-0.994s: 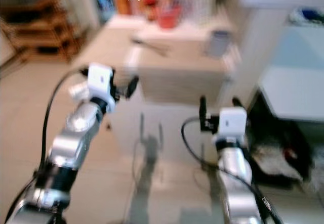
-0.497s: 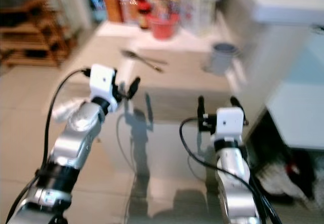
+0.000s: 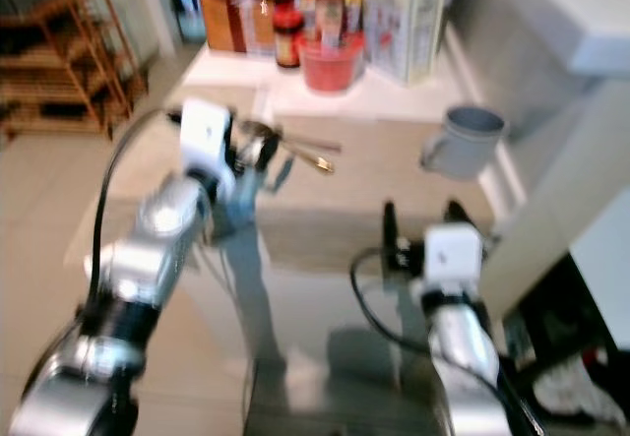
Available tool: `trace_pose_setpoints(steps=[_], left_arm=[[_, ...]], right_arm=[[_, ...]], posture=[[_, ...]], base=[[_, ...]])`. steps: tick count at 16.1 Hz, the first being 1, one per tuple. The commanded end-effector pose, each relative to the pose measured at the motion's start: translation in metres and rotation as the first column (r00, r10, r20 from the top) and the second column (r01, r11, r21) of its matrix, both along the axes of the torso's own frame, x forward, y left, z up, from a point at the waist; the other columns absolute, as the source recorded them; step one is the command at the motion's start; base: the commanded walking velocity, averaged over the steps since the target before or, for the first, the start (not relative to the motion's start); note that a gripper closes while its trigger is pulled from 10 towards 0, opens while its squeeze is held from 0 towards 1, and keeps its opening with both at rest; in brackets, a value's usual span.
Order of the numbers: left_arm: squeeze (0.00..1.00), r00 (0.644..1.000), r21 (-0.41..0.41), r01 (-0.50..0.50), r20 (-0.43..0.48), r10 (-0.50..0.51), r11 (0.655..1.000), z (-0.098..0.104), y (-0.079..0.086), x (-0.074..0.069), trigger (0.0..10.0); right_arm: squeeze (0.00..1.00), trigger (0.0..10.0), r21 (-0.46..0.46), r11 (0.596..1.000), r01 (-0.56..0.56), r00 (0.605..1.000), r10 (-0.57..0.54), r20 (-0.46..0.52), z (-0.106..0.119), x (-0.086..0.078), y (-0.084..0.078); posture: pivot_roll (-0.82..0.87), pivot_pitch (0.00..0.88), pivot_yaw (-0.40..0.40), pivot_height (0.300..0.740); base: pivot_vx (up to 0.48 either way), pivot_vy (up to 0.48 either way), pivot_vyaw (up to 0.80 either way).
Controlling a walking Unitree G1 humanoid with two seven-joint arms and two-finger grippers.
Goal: Setting the table
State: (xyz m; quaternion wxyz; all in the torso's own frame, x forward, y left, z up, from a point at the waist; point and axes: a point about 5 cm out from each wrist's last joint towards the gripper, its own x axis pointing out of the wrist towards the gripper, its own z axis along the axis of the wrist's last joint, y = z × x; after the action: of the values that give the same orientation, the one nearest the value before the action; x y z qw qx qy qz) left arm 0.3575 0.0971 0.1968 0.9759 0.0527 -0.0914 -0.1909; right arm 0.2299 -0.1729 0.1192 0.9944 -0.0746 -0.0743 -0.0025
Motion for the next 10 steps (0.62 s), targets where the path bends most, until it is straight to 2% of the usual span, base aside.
trace_pose_setpoints(steps=[1, 3, 4, 6, 8, 10], left_arm=[[0.0, 0.999, 0.006, -0.034, -0.008, 0.034, 0.999, -0.002, 0.012, 0.004, 10.0], [0.0, 0.999, 0.01, -0.035, -0.012, 0.035, 0.999, -0.003, 0.011, 0.006, 10.0], [0.0, 1.0, 0.012, -0.026, -0.01, 0.026, 1.0, -0.004, 0.009, 0.003, 10.0], [0.0, 1.0, 0.015, -0.024, -0.008, 0.024, 1.0, -0.005, 0.01, 0.002, 10.0], [0.0, 0.999, 0.035, -0.037, -0.006, 0.038, 0.999, -0.006, 0.019, -0.001, 10.0], [0.0, 0.999, 0.058, -0.043, -0.002, 0.043, 0.997, -0.006, 0.024, -0.003, 10.0]], right_arm=[[0.0, 10.0, -0.004, 1.0, 0.004, 1.0, -0.004, 0.014, 0.004, -0.001, 0.002], [0.0, 10.0, 0.012, 0.999, 0.045, 0.999, -0.045, 0.025, 0.006, 0.007, 0.004], [0.0, 10.0, 0.035, 0.996, 0.08, 0.996, -0.081, 0.021, 0.007, 0.017, 0.003], [0.0, 10.0, 0.046, 0.994, 0.095, 0.995, -0.096, 0.018, 0.006, 0.023, 0.002], [0.0, 10.0, 0.077, 0.984, 0.163, 0.986, -0.164, 0.003, 0.002, 0.042, -0.002], [0.0, 10.0, 0.104, 0.977, 0.189, 0.982, -0.19, 0.001, 0.001, 0.052, -0.001]], posture=[[-0.06, 0.0, 0.057, 0.74], [-0.06, 0.0, 0.064, 0.74], [-0.04, 0.0, 0.06, 0.74], [-0.02, 0.0, 0.057, 0.74], [0.03, 0.0, 0.051, 0.74], [0.06, 0.0, 0.048, 0.74]], base=[[0.0, 0.0, 0.0], [0.0, 0.0, 0.0], [0.0, 0.0, 0.0], [0.0, 0.0, 0.0], [0.0, 0.0, 0.0], [0.0, 0.0, 0.0]])
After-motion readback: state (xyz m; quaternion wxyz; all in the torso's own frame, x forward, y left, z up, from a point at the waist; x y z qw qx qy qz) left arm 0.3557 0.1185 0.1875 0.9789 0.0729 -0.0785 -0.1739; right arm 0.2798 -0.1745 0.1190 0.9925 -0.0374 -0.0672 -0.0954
